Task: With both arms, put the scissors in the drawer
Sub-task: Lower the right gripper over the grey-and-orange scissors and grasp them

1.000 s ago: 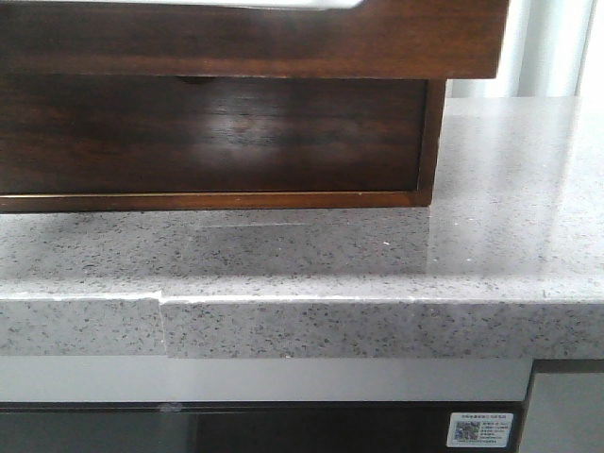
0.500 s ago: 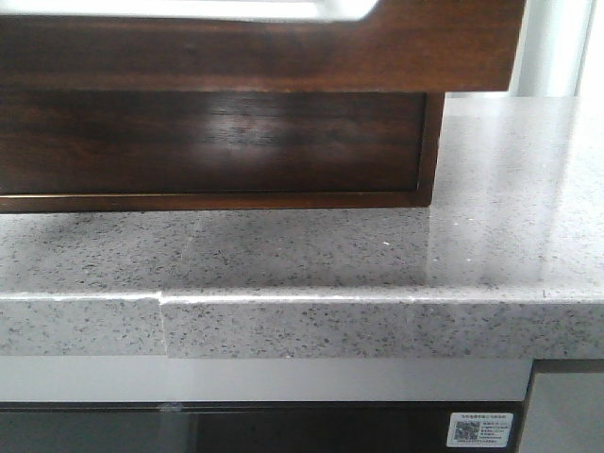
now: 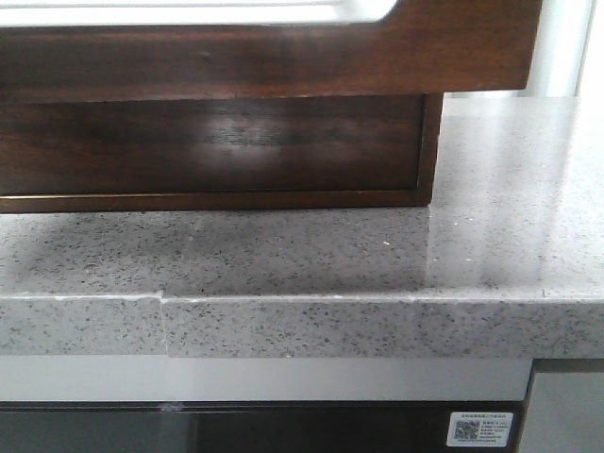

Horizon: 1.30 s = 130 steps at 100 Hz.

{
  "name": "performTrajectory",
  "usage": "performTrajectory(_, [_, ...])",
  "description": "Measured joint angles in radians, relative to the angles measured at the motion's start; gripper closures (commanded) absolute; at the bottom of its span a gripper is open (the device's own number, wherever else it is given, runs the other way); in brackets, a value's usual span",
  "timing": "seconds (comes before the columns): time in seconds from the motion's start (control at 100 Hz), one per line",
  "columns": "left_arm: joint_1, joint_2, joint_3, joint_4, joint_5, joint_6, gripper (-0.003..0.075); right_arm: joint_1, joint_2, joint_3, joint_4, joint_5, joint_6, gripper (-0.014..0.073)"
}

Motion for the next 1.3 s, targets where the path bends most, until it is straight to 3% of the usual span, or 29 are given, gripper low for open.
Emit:
performTrajectory(0.19, [-0.067,-0.002,-0.059,0.212,-0.013,-0.129,0.0373,-0.001,0.120,-0.095,-0.022,0.091,0.016,0.0017])
performTrajectory(0.33, [-0.161,-0.013,-0.107,0.447,-0.032,-0.277,0.0373,-0.017,0.265,-0.191,-0.150,0.209,0.107,0.0018])
performTrajectory(0.53, [-0.287,-0.081,-0.208,0.832,-0.041,-0.516,0.0373,-0.095,0.491,-0.340,-0.186,0.309,0.134,0.0018])
performTrajectory(0.66, [-0.332,-0.143,-0.245,0.994,-0.072,-0.582,0.0373,-0.169,0.644,-0.438,-0.170,0.376,0.127,0.0018])
performTrajectory(0.9, [-0.338,-0.174,-0.251,1.012,-0.189,-0.602,0.0373,-0.320,0.935,-0.582,0.002,0.456,-0.061,0.0018])
performTrajectory(1.16, [-0.340,-0.174,-0.251,0.903,-0.348,-0.604,0.0373,-0.336,1.171,-0.714,0.038,0.501,-0.170,0.0020])
performTrajectory(1.3, [-0.340,-0.174,-0.251,0.886,-0.400,-0.604,0.0373,-0.336,1.269,-0.777,0.042,0.523,-0.201,0.0120])
